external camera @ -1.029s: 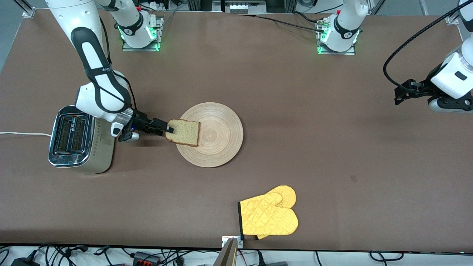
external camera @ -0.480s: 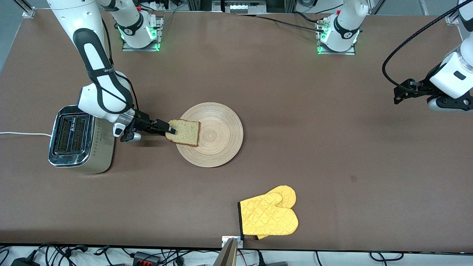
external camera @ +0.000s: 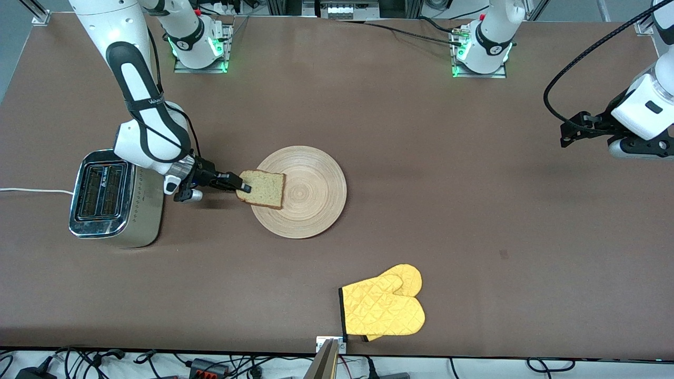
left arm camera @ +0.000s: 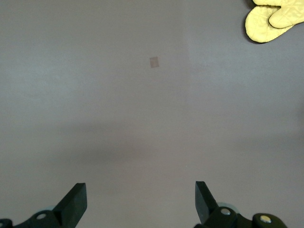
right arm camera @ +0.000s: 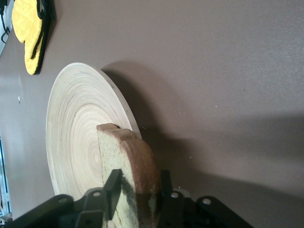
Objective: Move plate and put bread in toaster
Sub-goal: 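Close the right gripper on the bread slice edge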
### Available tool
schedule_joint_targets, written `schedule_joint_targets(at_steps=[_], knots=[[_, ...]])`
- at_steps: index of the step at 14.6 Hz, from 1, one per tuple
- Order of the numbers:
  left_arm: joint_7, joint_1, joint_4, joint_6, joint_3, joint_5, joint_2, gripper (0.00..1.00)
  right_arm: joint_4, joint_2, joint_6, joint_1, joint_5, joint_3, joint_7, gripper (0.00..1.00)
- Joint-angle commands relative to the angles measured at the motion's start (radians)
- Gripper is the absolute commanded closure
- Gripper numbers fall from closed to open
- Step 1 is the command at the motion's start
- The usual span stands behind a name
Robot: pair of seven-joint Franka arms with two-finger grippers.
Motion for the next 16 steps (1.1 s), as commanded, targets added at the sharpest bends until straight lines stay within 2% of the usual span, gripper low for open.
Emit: schedule_joint_targets(at_steps=[1,4,6,13,16], knots=[[-0.012,0.002,-0.009,-0.012,-0.003,-0.013,-0.021,0.0,0.004,0.001,0.007,0.008,0.046,-0.003,0.013,0.74],[-0.012,0.002,-0.009,-0.012,-0.003,-0.012,-0.019,0.0,0.004,-0.007,0.007,0.004,0.047,-0.005,0.014,0.93],[-0.012,0.002,-0.009,-0.012,-0.003,-0.012,-0.019,0.0,0.004,-0.018,0.007,0.004,0.047,-0.005,0.034,1.0],[-0.006,0.002,-0.009,-0.017,-0.002,-0.012,-0.019,0.0,0.039,-0.062,0.008,0.011,0.029,-0.009,0.181,1.0],[-0.006,0.004,-0.009,-0.02,-0.002,-0.012,-0.019,0.0,0.065,-0.061,0.007,0.008,-0.063,-0.013,0.209,1.0]])
